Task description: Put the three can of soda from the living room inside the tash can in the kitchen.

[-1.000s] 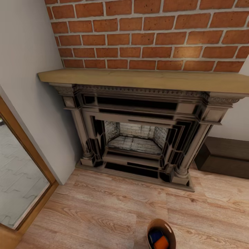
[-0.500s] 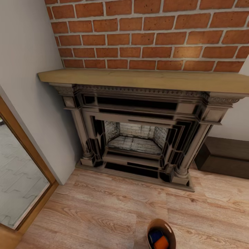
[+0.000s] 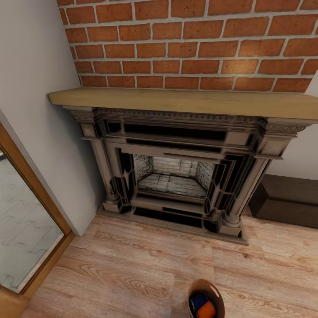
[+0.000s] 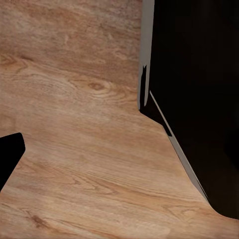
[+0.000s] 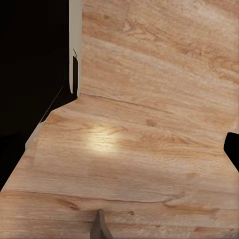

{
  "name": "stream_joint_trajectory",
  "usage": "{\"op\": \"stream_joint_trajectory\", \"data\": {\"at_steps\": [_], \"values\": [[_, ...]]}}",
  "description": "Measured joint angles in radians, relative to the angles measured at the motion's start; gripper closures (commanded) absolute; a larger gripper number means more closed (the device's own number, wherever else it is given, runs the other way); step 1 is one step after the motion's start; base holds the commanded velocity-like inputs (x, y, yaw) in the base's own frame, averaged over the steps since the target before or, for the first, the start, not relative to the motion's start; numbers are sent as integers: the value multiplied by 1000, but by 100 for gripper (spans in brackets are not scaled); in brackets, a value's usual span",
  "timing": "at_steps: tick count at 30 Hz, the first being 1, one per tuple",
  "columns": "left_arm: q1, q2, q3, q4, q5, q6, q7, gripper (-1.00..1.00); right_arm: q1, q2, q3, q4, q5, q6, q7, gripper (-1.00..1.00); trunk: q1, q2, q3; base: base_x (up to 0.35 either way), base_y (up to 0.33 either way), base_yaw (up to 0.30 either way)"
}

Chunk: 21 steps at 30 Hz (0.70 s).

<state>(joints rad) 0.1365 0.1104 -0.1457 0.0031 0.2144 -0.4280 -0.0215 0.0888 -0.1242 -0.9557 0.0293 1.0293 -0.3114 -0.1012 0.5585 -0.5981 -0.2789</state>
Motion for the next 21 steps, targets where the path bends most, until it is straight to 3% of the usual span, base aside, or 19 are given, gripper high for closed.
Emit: {"op": "stream_joint_trajectory", "data": {"at_steps": [21], "values": [[0, 0, 0, 0, -1, -1, 0, -100, 0, 0, 0, 0, 1, 0, 0, -100, 0, 0, 0, 0, 0, 0]]}}
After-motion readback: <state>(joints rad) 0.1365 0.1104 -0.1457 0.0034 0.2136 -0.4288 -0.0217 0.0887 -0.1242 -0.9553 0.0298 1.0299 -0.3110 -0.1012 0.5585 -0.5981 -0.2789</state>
